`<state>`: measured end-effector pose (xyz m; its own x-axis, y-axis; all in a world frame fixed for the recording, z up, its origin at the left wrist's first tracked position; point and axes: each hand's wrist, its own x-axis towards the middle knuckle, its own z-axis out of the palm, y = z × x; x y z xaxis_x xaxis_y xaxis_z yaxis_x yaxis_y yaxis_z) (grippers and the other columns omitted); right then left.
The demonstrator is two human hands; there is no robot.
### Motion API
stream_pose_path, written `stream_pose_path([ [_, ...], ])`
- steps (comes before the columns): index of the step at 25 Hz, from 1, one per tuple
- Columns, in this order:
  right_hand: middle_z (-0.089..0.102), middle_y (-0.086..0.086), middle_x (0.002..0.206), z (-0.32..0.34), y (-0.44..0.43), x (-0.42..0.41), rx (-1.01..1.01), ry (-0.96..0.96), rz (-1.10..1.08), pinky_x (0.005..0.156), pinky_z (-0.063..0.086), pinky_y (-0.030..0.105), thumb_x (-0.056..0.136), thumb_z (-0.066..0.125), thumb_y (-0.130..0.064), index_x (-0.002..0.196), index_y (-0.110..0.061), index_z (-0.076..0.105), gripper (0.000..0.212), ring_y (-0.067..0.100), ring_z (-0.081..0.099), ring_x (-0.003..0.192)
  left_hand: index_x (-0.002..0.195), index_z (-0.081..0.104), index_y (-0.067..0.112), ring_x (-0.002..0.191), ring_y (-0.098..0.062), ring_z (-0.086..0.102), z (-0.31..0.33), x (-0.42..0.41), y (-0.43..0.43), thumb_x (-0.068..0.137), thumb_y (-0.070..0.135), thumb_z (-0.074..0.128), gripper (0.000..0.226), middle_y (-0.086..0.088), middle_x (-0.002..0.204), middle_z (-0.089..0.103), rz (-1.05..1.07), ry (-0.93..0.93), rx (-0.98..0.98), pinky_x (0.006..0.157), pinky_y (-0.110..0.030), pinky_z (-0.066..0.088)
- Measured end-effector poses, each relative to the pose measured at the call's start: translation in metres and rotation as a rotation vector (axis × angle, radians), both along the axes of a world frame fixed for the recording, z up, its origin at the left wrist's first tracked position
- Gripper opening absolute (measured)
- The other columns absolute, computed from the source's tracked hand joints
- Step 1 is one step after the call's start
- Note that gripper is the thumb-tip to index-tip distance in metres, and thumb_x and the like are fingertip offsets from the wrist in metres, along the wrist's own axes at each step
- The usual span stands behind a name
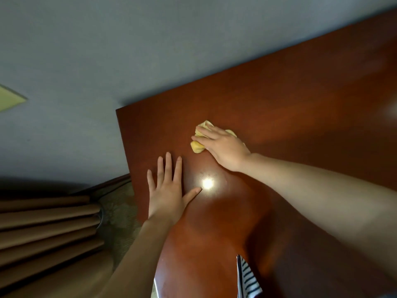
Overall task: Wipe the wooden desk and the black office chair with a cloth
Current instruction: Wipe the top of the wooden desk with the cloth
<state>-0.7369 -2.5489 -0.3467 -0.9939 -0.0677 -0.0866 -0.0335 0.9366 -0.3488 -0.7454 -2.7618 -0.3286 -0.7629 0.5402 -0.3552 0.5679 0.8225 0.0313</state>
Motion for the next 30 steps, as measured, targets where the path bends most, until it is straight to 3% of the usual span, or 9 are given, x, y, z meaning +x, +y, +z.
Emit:
stream_pose_path([
  [4,0.023,-0.003,0.155,0.001,-0.034,0.036,-0.004,-0.006,-0.027,0.112,0.024,0.033,0.099,0.041,-0.009,0.143,-0.026,0.038,0.047,0.022,0.018,0.144,0.148,-0.019,0.024,0.136,-0.020,-0.032,-0.001,0.029,-0.043,0.088,0.068,0.014,0.082,-0.004,0.155,-0.027,0.091,0.000,0.033,0.113,-0.043,-0.015],
  [9,0.029,-0.004,0.153,0.004,-0.087,0.087,-0.023,0.008,-0.139,0.109,0.029,0.033,0.098,0.043,-0.010,0.140,-0.025,0.043,0.044,0.023,0.023,0.142,0.149,-0.017,0.022,0.136,-0.018,-0.032,-0.001,0.052,-0.100,0.098,0.051,0.014,0.066,-0.001,0.150,-0.031,0.102,-0.068,0.125,0.115,-0.042,-0.013],
  [16,0.023,-0.012,0.154,0.007,-0.211,0.157,-0.052,-0.010,-0.405,0.110,0.024,0.027,0.100,0.041,-0.014,0.143,-0.031,0.037,0.046,0.015,0.015,0.144,0.140,-0.028,0.024,0.138,-0.020,-0.033,0.000,0.060,-0.177,0.100,0.048,0.012,0.062,-0.002,0.148,-0.036,-0.217,-0.138,0.118,0.111,-0.041,-0.019],
  [21,0.022,-0.003,0.155,0.007,-0.284,0.206,-0.143,-0.014,-0.473,0.115,0.013,0.027,0.100,0.038,-0.016,0.143,-0.024,0.038,0.044,0.019,0.012,0.145,0.139,-0.027,0.023,0.138,-0.021,-0.033,-0.006,0.088,-0.210,0.102,0.044,0.012,0.058,-0.003,0.149,-0.035,-0.396,-0.183,0.100,0.114,-0.043,-0.017],
  [24,0.025,-0.002,0.154,0.008,-0.318,0.233,-0.133,-0.009,-0.539,0.114,0.014,0.027,0.098,0.043,-0.013,0.141,-0.022,0.042,0.043,0.021,0.016,0.144,0.138,-0.028,0.023,0.138,-0.020,-0.034,-0.008,0.107,-0.212,0.103,0.032,0.017,0.058,-0.003,0.151,-0.036,-0.477,-0.182,0.135,0.116,-0.045,-0.015],
  [30,0.019,-0.005,0.156,0.004,-0.351,0.280,-0.140,-0.014,-0.617,0.114,0.005,0.023,0.097,0.044,-0.008,0.139,-0.022,0.041,0.044,0.017,0.009,0.145,0.146,-0.024,0.020,0.137,-0.021,-0.037,-0.006,0.150,-0.207,0.093,0.006,0.038,0.083,-0.004,0.150,-0.038,-0.636,-0.174,0.169,0.113,-0.044,-0.020],
])
